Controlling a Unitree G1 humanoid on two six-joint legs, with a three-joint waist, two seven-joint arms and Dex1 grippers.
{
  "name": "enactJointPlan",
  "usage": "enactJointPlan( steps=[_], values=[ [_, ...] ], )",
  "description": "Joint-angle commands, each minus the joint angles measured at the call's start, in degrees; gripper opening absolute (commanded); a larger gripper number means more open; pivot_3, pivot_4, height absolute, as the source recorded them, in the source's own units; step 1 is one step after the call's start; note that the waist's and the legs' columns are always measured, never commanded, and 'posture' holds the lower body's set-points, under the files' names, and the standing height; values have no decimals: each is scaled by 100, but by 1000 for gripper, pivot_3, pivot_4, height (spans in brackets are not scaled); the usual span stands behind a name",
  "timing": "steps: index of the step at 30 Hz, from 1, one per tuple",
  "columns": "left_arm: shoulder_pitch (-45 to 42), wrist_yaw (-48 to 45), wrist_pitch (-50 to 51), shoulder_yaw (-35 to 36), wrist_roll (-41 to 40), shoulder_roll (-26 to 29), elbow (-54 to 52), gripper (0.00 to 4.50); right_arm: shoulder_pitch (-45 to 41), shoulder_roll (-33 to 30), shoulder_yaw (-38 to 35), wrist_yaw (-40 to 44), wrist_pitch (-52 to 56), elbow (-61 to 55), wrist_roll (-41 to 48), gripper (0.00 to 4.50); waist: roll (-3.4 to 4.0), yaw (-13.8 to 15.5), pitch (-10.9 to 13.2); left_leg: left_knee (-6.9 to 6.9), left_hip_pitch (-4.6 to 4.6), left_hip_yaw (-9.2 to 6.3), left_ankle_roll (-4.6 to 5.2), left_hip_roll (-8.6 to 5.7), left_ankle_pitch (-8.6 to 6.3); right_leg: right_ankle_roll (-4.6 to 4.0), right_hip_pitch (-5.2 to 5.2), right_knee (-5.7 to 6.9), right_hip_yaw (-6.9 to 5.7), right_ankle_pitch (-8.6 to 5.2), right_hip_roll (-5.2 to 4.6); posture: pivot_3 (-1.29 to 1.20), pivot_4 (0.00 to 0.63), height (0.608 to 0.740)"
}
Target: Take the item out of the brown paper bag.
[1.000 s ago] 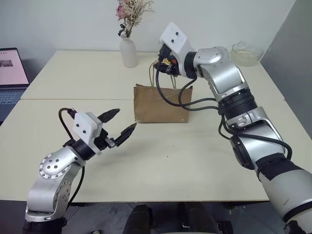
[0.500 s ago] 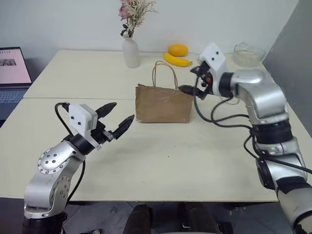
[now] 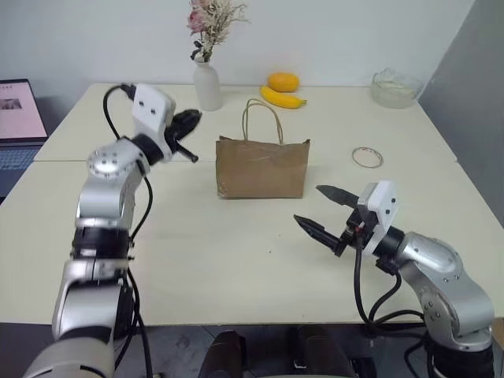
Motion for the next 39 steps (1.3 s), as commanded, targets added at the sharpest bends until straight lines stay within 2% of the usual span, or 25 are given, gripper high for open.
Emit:
enactJointPlan(
  steps=[1,4,8,11,13,16,20,23,27,33,36,38,39],
  values=[
    [-961,-125,-1074,-368,727,-58,1929,30,130,33,-229,-385,-1,-529,342,4158,-3,-15,-2,-2,1,4,0,0,0,0,1,-2,3,1,2,0,150,740],
    [-1556,-208,-1600,-629,1165,-219,3190,30,204,-64,-255,-617,96,-663,465,4158,-7,-8,-4,-2,-2,10,0,-5,0,0,0,-8,2,1,2,0,150,740],
    [-1841,-477,-1891,-792,1457,-509,3887,30,286,-259,-326,-764,164,-732,637,4158,-9,-2,-3,-2,-14,23,0,3,0,0,-6,-14,6,1,2,0,150,740],
    [-1894,-868,-2013,-759,1494,-653,4048,30,382,-432,-418,-812,191,-796,811,4158,-12,0,-1,-2,-18,26,0,4,0,0,-8,-16,8,1,2,0,150,740],
    [-1845,-1446,-2175,-760,1480,-655,4027,30,480,-564,-525,-817,238,-872,991,4158,-13,-2,0,-2,-18,30,0,5,0,0,-8,-15,12,1,2,0,150,740],
    [-1672,-2690,-2306,-809,1439,-476,3900,30,723,-821,-796,-817,395,-944,1266,4158,-14,-4,-1,-2,-15,37,0,4,0,-1,-6,-14,13,1,2,0,150,740],
    [-1472,-3495,-2406,-725,1335,-311,3676,30,1013,-1122,-1037,-683,342,-902,1528,4158,-15,-5,-1,-1,-13,41,1,5,0,-1,-5,-10,18,1,4,0,150,740],
    [-1070,-4413,-2370,-686,1051,-125,3036,30,1168,-1428,-1248,-473,284,-816,1692,4158,-15,-16,-2,0,-12,43,1,9,-1,-1,-4,-10,21,0,3,0,150,740],
    [225,-5290,-1588,-792,448,178,863,30,1230,-1753,-1406,-197,140,-561,1803,4158,-15,-43,-4,-1,-4,42,1,28,-1,-1,-2,-8,35,0,2,0,150,740],
    [1791,-5355,-1097,-1004,207,601,-1482,30,1166,-1960,-1287,49,-49,-330,1832,4158,-15,-43,-9,7,8,30,1,27,0,-2,4,8,37,2,-1,0,150,740],
    [2154,-5287,-551,-854,-86,837,-2258,30,1221,-2105,-1336,209,-114,-280,1852,4158,-18,-38,-7,10,13,29,2,29,0,-5,4,19,34,4,1,0,150,740],
    [2227,-4997,-588,-713,-52,949,-2528,30,1278,-2227,-1356,307,-129,-302,1852,4158,-18,-19,-8,14,12,32,2,28,1,-6,4,29,32,3,6,0,150,740],
    [2239,-4820,-653,-625,-2,1014,-2678,202,1324,-2307,-1358,365,-127,-341,1855,4158,-19,-3,-8,14,13,32,3,28,1,-6,4,31,31,3,6,0,150,740]
  ],
)
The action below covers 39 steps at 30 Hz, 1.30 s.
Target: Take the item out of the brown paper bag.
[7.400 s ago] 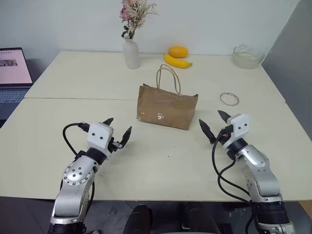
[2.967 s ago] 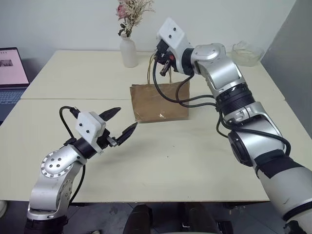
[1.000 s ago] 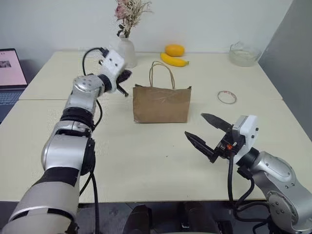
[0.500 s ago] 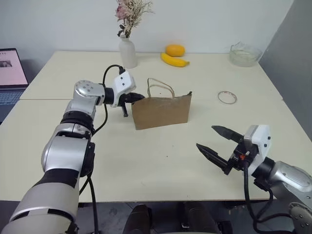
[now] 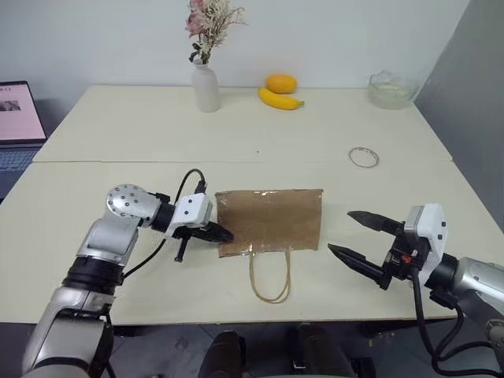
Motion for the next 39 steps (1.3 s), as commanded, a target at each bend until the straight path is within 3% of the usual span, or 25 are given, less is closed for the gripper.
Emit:
enactJointPlan(
  steps=[1,9,14,24,33,39],
  values=[
    [-26,604,-32,445,-24,255,-735,441,113,-244,-129,239,-127,-210,114,4158,0,31,0,0,0,-1,0,-1,0,0,0,0,0,0,0,0,150,740],
    [1163,707,-619,330,-140,706,-2436,2705,410,-867,90,831,-26,-386,286,4158,1,16,-2,-13,-3,2,0,1,0,3,0,-34,16,1,-3,0,150,740],
    [1417,887,-1294,-171,200,463,-2324,2705,341,-1061,251,976,3,-466,485,4158,-2,55,-3,-9,-6,0,0,-1,0,3,4,-34,4,1,-2,0,150,740],
    [985,1620,-2911,-980,1298,-218,-846,2705,188,-1229,319,833,132,-531,619,4158,-3,63,-6,-7,-10,2,2,-5,1,4,9,-36,7,2,3,0,150,740],
    [842,1998,-2945,-1272,1452,-553,-640,2705,59,-1214,447,666,258,-570,598,4158,-4,59,-6,-4,-9,1,2,-5,1,6,10,-34,6,3,2,0,150,740],
    [946,1677,-2668,-1228,1122,-204,-853,2705,63,-1291,386,666,362,-599,717,4158,-4,51,-7,-4,-10,0,2,-3,1,6,9,-33,5,3,4,0,150,740]
  ],
)
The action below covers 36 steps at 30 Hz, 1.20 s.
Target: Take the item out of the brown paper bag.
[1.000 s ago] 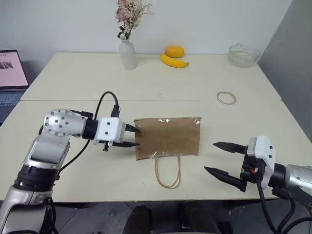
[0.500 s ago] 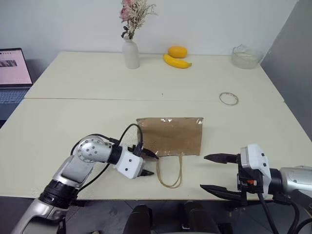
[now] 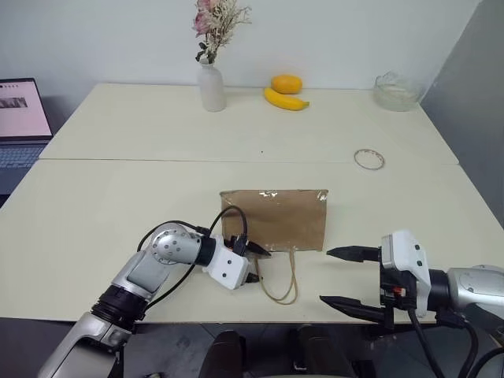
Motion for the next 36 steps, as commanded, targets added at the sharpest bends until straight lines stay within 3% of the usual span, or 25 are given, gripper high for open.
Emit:
enactJointPlan(
  steps=[1,9,31,36],
  values=[
    [32,-199,120,54,-265,278,-254,2705,-27,-119,-137,24,31,-192,215,4158,0,-1,0,0,1,0,0,0,0,0,0,0,1,0,0,0,150,740],
    [113,-284,920,131,-908,351,-860,2705,-145,-214,-77,68,40,-97,374,4158,0,-4,0,3,1,1,0,-1,0,0,1,0,2,0,-2,0,150,740],
    [70,6,463,-146,-351,-24,-569,2705,-113,-327,-5,141,-44,-96,352,4158,0,0,0,2,2,1,0,-1,0,0,1,2,2,0,0,0,150,740],
    [64,113,549,-149,-434,-249,-579,1490,-150,-345,147,99,-13,-54,228,4158,0,0,0,3,2,1,0,-2,0,1,2,2,2,0,0,0,150,740]
  ],
)
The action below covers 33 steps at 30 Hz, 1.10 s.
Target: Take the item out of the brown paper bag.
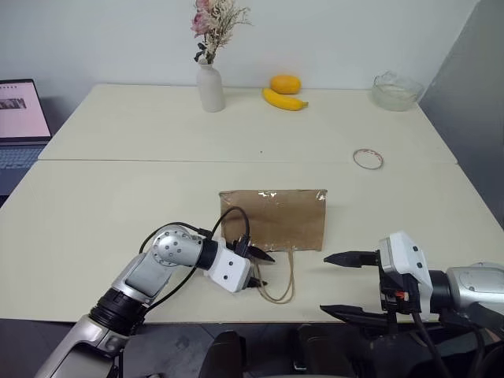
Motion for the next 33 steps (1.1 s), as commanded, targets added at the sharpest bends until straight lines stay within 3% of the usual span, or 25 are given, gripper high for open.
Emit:
enactJointPlan(
  steps=[1,5,17,30,33],
  values=[
    [-54,142,184,7,-176,-185,-131,1175,-102,-69,160,-104,57,-43,-142,4158,0,0,0,0,0,0,0,0,0,0,0,0,1,0,0,0,150,740],
    [-134,274,707,219,-453,-346,-197,32,-332,9,424,-218,84,36,-285,4158,0,-3,0,3,0,0,0,-1,0,1,0,1,1,0,0,0,150,740],
    [-700,1132,2200,858,-988,-907,-252,32,-1151,319,1943,-204,-478,298,-1751,4158,-1,-11,0,18,-5,-6,0,-3,0,4,0,3,-3,2,1,0,150,740],
    [-1052,1437,2338,1019,-928,-1079,78,32,-2118,1329,3645,-347,-1029,1279,-3527,4158,0,-16,0,28,-8,-30,0,-5,0,3,-1,11,-2,3,0,0,150,740],
    [-1031,1439,2341,1027,-930,-1052,46,0,-2382,1470,3748,-410,-1046,1563,-3877,3546,0,-17,0,31,-9,-31,0,-5,0,3,-2,14,-2,3,0,0,150,740]
  ],
)
